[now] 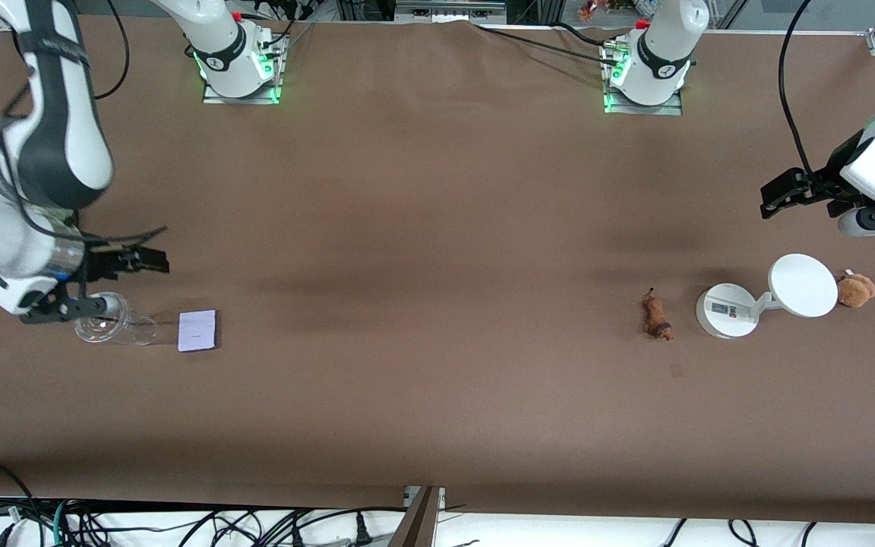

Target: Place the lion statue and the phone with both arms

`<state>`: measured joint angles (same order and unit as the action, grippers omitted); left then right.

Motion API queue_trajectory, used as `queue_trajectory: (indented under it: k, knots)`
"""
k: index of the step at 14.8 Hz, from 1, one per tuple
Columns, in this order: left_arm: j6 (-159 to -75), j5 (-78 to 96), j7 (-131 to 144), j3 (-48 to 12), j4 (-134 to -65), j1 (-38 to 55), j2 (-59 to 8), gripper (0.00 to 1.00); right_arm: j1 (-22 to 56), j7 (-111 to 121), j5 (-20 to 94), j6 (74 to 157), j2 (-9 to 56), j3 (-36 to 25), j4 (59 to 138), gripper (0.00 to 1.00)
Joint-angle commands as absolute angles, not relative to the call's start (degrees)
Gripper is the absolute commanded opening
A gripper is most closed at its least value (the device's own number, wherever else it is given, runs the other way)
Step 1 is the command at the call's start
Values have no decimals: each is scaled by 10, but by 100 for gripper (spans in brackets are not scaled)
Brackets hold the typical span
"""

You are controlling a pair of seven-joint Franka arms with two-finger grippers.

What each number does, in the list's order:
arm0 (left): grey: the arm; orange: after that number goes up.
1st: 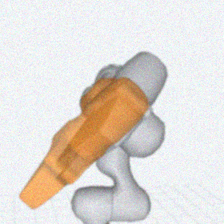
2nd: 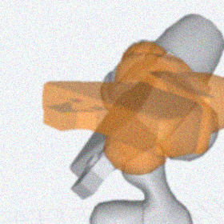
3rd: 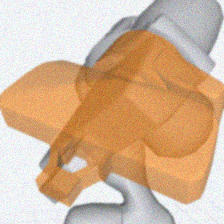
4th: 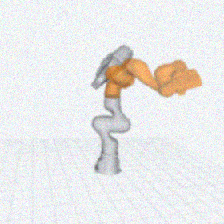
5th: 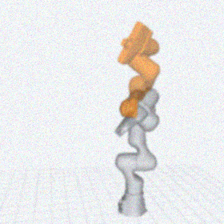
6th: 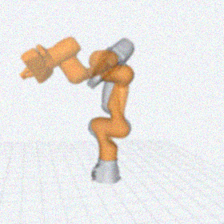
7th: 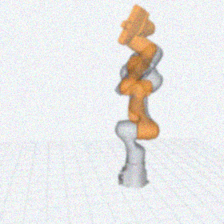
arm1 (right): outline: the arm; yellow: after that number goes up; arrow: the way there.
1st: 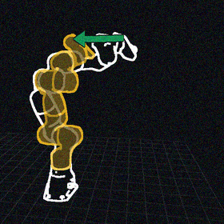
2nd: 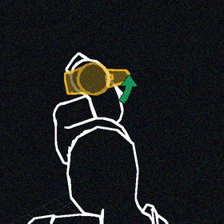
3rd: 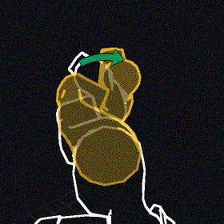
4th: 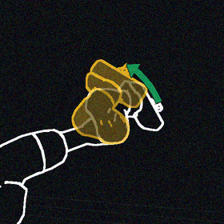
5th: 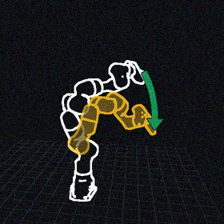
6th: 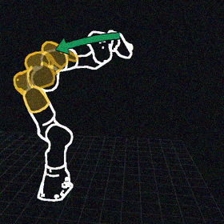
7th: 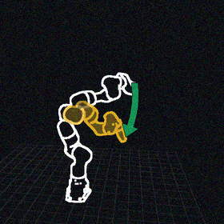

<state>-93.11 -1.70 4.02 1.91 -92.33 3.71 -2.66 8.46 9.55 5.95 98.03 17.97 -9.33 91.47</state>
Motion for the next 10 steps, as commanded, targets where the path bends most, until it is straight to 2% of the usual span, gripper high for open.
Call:
queue_trajectory:
  k: [1,5,10]
  knots:
    - [-932,-19,40,18,-918,38,-26,100,82,102,64,881,114,-93,920,100]
    - [-932,-19,40,18,-918,38,-27,100,82,104,41,778,40,-105,923,100]
    - [-932,-19,40,18,-918,38,-27,100,85,104,29,743,17,-99,927,100]
